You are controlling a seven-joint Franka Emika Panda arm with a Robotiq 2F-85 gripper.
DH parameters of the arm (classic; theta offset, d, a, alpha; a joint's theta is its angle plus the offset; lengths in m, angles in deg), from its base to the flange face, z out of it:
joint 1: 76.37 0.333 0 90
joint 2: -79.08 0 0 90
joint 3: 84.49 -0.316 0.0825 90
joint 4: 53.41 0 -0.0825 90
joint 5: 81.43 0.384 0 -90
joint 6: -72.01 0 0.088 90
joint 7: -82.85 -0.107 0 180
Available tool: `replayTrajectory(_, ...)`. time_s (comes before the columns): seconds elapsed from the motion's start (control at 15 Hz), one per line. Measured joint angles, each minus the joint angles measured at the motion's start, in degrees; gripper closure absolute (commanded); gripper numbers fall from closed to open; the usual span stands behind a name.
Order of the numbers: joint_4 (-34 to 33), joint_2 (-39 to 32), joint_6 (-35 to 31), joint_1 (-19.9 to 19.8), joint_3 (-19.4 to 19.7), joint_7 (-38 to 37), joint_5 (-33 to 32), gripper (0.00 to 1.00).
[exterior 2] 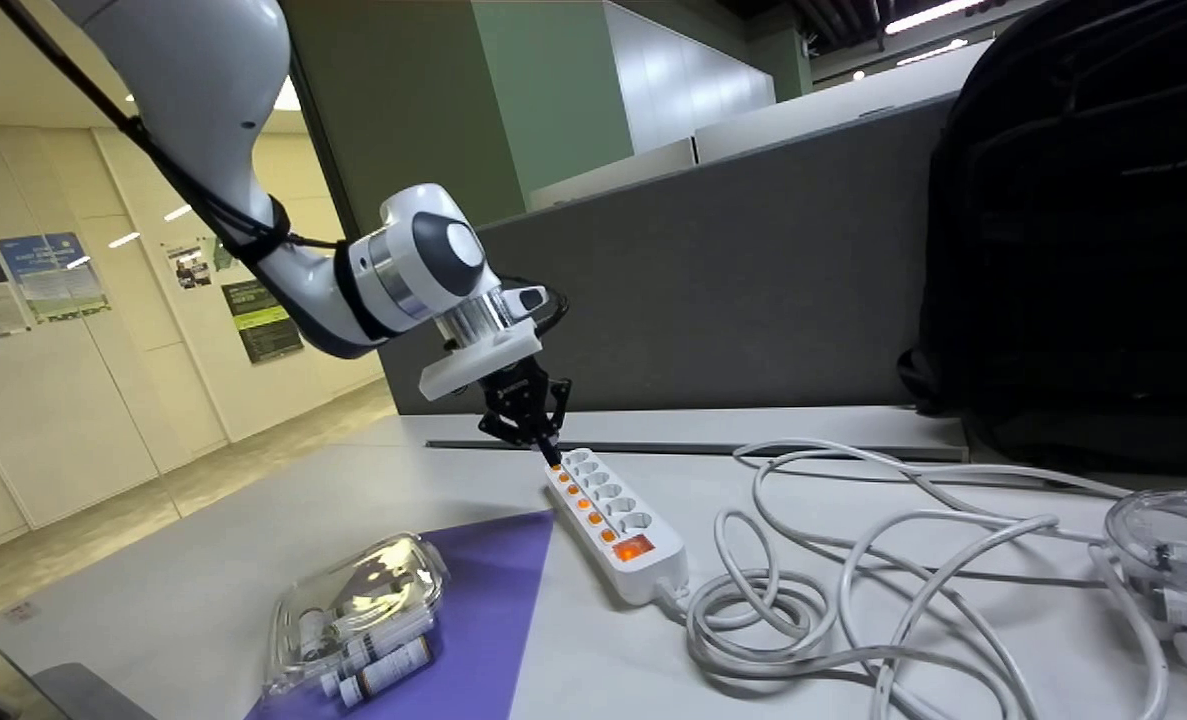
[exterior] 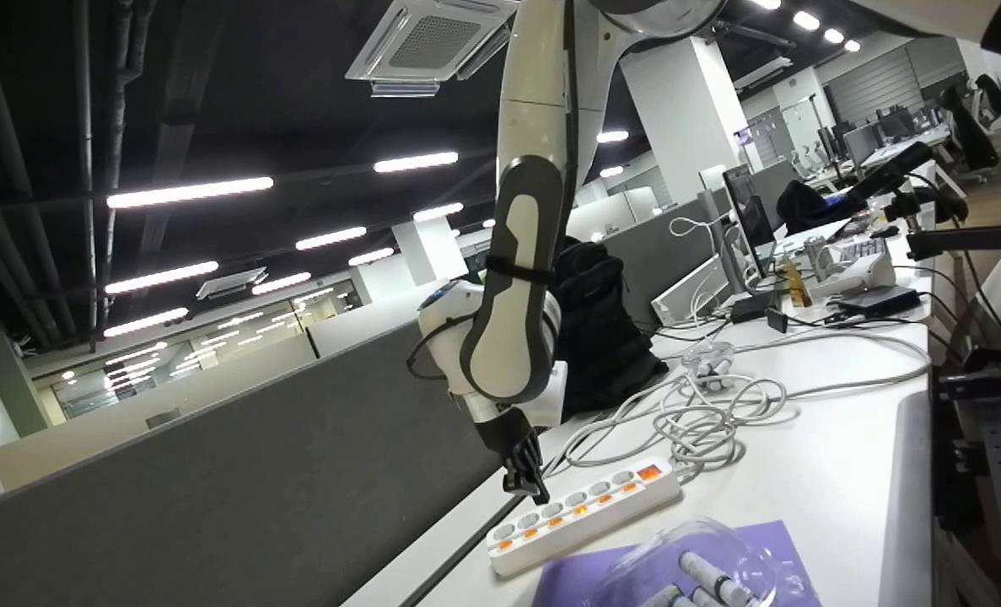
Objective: Turn off the second and fourth switches from the left on the extension cable
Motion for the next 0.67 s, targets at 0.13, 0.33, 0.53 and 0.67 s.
replayTrajectory(0.13,1.05,1.1,-1.07,-0.64,0.25,-0.09,1.64,0.99)
replayTrajectory(0.33,1.06,1.38,-0.92,-1.1,0.61,-0.09,3.13,0.99)
replayTrajectory(0.53,1.05,1.34,-0.93,-1.1,0.59,0.0,3.17,1.0)
replayTrajectory(0.67,0.87,1.0,-1.49,-1.09,0.71,-0.09,3.17,1.0)
